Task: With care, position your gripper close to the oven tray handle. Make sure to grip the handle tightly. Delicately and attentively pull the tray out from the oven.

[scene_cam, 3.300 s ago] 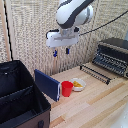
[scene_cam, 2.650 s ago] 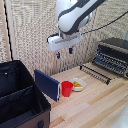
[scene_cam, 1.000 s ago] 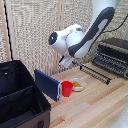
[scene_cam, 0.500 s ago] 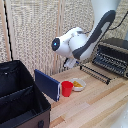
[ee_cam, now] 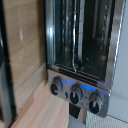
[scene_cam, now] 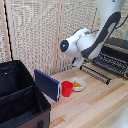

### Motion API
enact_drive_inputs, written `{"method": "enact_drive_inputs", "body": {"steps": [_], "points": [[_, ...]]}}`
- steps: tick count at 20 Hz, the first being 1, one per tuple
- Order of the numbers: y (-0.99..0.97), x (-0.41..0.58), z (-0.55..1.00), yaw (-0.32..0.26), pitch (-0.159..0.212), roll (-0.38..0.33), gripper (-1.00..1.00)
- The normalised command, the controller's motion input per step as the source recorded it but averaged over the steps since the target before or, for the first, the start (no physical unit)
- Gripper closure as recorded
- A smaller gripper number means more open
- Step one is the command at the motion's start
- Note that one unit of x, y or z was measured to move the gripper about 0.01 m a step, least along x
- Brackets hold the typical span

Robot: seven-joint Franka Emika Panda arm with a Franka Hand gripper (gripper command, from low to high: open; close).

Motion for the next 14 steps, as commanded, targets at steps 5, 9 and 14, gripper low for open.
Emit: {"method": "enact_drive_inputs", "body": {"steps": [5, 9, 14], "points": [[-0.77, -0.009, -0.14, -0.04, -0.016, -0.055, -1.0], [-0.75, 0.002, -0.07, -0.096, -0.021, 0.0, -1.0], [-0.75, 0.05, -0.03, -0.092, 0.0, 0.003, -1.0]]}}
